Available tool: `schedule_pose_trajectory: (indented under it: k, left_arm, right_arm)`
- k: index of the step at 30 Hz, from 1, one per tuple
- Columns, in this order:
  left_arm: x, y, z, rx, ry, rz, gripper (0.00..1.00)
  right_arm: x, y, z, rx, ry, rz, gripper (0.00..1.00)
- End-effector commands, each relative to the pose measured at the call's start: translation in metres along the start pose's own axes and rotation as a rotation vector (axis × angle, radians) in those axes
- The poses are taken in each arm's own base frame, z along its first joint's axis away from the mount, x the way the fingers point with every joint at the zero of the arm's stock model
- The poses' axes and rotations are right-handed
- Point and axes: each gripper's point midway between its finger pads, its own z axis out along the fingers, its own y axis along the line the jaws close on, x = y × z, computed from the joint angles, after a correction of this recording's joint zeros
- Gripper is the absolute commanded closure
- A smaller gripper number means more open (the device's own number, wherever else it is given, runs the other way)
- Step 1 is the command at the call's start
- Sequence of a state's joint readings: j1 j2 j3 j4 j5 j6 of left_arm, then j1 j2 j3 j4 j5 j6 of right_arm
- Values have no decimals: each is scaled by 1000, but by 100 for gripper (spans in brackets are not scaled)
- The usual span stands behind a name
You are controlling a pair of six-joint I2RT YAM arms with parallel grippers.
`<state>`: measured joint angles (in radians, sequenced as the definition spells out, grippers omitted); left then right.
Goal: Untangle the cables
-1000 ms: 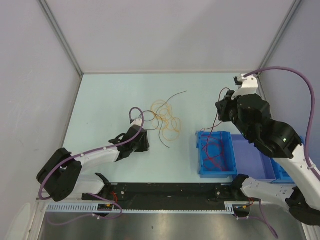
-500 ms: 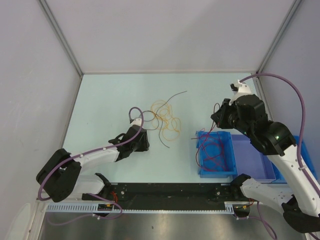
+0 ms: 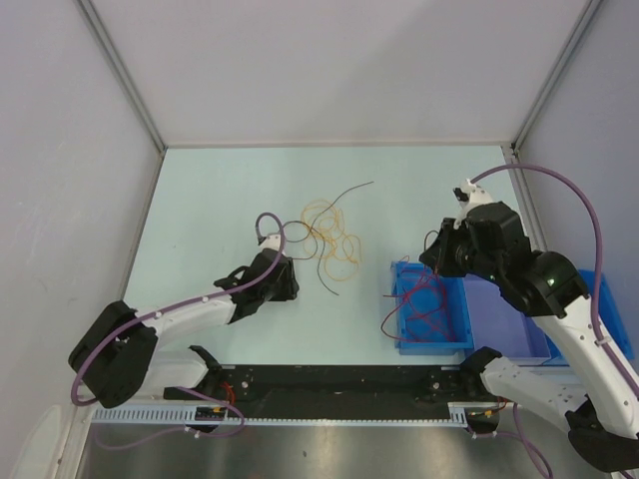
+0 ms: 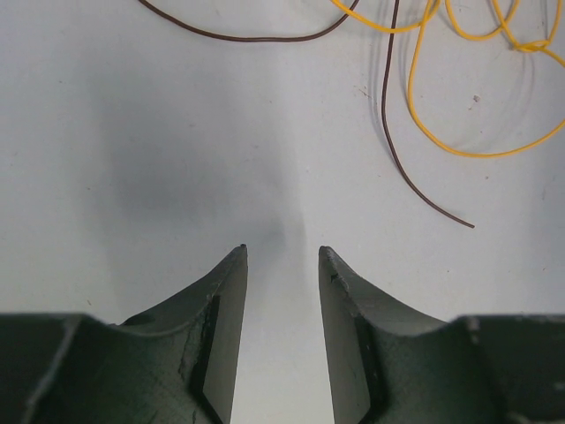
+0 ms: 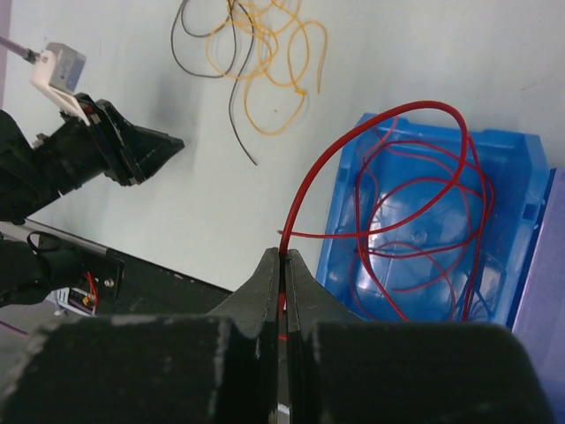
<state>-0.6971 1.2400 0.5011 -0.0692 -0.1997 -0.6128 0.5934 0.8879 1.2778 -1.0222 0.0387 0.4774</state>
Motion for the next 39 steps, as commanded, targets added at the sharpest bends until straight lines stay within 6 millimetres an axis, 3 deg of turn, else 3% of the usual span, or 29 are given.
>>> schedule_pose_trajectory:
  k: [1, 6, 10, 15, 18, 21, 29, 34, 39]
  left_arm:
    - [-13, -5, -3, 22, -53, -32, 57]
    - [-14, -5, -3, 23, -56, -33, 57]
    - [-13, -4, -3, 22, -55, -30, 57]
    - [-17, -8, -12, 7, -81, -1, 57]
    - [-24, -33, -28, 34, -125, 37, 57]
    - [-38, -92, -61, 175, -172, 82, 56]
    - [-54, -186, -118, 509, -211, 139, 48]
    - [-58, -216, -147, 685, -260, 168, 32]
    - [-42, -237, -161, 830, -222, 246, 25]
  right_arm:
    - [23, -6, 0, 13, 79, 20, 100]
    - [38, -25, 10, 103, 119, 20, 100]
    - [36, -65, 6, 313, 82, 23, 100]
    - [34, -84, 4, 406, 70, 68, 100]
    - [34, -88, 12, 426, 80, 67, 100]
    - [32, -90, 18, 430, 74, 61, 100]
    - [28, -108, 24, 489, 85, 83, 100]
    - [27, -111, 24, 486, 84, 95, 100]
    - [26, -111, 24, 477, 82, 94, 100]
